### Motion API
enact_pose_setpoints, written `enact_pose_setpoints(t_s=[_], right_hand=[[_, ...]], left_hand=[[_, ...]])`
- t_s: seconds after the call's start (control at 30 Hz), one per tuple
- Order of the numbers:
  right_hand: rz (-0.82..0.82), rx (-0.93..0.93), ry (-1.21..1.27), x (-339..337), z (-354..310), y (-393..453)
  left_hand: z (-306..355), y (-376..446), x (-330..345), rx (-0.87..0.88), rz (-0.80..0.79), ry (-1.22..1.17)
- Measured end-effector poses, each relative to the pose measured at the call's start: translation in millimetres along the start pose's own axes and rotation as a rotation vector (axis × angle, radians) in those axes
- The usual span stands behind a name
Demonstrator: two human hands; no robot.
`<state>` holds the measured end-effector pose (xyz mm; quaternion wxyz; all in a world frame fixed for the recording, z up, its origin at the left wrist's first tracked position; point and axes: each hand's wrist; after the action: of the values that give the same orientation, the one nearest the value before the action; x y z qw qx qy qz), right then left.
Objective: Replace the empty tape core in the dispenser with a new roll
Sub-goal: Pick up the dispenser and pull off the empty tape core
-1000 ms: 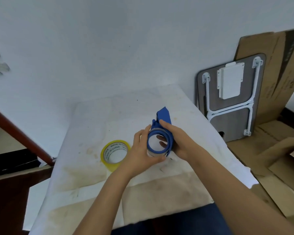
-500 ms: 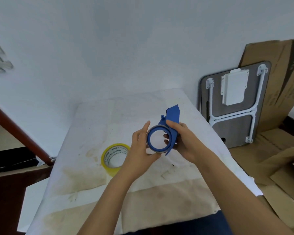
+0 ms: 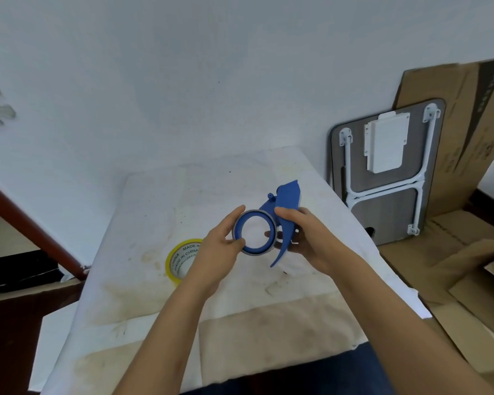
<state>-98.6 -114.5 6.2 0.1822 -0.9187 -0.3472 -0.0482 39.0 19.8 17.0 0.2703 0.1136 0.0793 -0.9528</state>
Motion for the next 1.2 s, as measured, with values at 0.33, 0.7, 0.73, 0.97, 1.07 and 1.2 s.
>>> enact_pose_setpoints(t_s=[0.33, 0.7, 0.73, 0.97, 1.07, 1.2], right_hand=[[-0.009, -0.013, 0.066, 1, 4, 0], [-0.057, 0.085, -0.006, -3, -8, -4], [-0.051, 0.074, -0.016, -2, -8, -3], [0.047, 0.005, 0.016, 10, -1, 1], [0.109, -0.013, 0.086, 10, 0, 6], [0.085, -0.025, 0.113, 20, -2, 12]], left_hand=[[-5, -1, 4, 0.186, -0.111, 0.310], [-11, 4, 4, 0.280, -0.002, 0.438], [-10, 5, 4, 0.276, -0.003, 0.443], [-14, 12, -7, 0.240, -0.013, 0.290], [-7, 14, -29, 0.108, 0.028, -0.045], [-13, 37, -79, -0.031, 0.232, 0.053]])
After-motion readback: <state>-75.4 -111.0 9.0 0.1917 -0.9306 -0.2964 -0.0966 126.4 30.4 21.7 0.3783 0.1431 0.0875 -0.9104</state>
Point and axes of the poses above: each hand's wrist, its own y-axis towards the middle knuckle, its own x-axis out of the palm, z = x × y, and after that the axes turned 2 degrees about -y, right-handed
